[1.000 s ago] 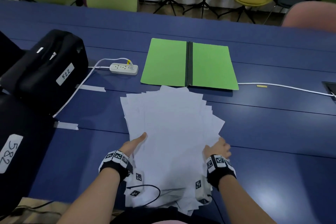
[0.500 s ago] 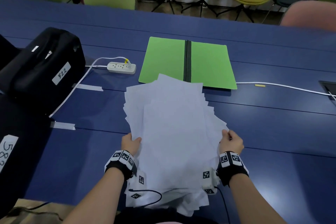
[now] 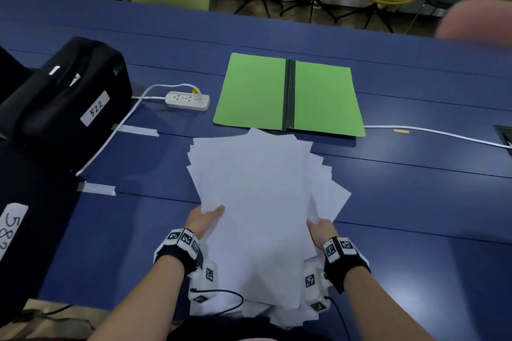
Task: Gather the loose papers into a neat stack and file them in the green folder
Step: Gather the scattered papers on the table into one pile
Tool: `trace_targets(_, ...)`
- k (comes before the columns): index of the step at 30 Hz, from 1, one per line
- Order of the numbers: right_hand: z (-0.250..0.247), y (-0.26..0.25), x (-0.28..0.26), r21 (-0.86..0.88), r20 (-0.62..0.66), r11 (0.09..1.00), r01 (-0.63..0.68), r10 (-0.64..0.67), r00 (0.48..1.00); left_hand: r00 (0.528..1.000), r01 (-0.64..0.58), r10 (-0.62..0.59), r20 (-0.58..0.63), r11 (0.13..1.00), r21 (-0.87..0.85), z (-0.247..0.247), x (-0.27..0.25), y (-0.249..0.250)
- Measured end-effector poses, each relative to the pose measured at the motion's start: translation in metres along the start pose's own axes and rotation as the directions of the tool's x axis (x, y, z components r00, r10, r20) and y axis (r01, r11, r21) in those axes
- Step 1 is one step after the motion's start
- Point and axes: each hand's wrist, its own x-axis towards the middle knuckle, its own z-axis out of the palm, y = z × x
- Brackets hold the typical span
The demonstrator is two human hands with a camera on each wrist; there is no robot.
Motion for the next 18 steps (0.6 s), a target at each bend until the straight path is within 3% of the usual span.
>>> trace_targets(4, 0.001, 0.001, 0.0, 0.025, 0.028, 1.0, -0.014, 0.014, 1.0, 1.0, 0.015, -0.014, -0.008, 0.995, 0.098, -0.006, 0.002, 0.003)
trace_targets(6, -0.007, 0.0, 0.003, 0.088, -0.119, 0.996, 0.013, -0.002, 0.993, 1.0, 0.022, -0.021, -0.008, 0.987, 0.161, -0.009, 0.003, 0.004)
trace_targets(9, -0.016, -0.004, 0.002, 0.146, -0.356, 0.984, 0.099, -0.041, 0.934, 1.0, 0.031, -0.031, -0.002, 0.975, 0.221, -0.008, 0.007, 0.002)
trace_targets(12, -0.016, -0.009, -0.004, 0.024, -0.149, 0.989, 0.148, -0.143, 0.978, 1.0, 0.023, -0.022, -0.011, 0.981, 0.192, -0.004, 0.004, 0.004)
trace_targets(14, -0.018, -0.008, -0.005, 0.053, -0.044, 0.981, 0.185, -0.183, 0.982, 0.999, 0.013, -0.008, -0.033, 0.987, 0.157, -0.002, 0.005, 0.004)
trace_targets(15, -0.02, -0.008, -0.005, 0.118, -0.083, 0.968, 0.219, -0.21, 0.974, 0.998, 0.014, -0.004, -0.055, 0.985, 0.172, -0.002, 0.006, 0.003)
trace_targets(18, -0.024, -0.006, -0.009, 0.266, -0.416, 0.905, 0.332, -0.203, 0.886, 0.992, 0.022, 0.007, -0.129, 0.975, 0.219, 0.0, 0.009, 0.003)
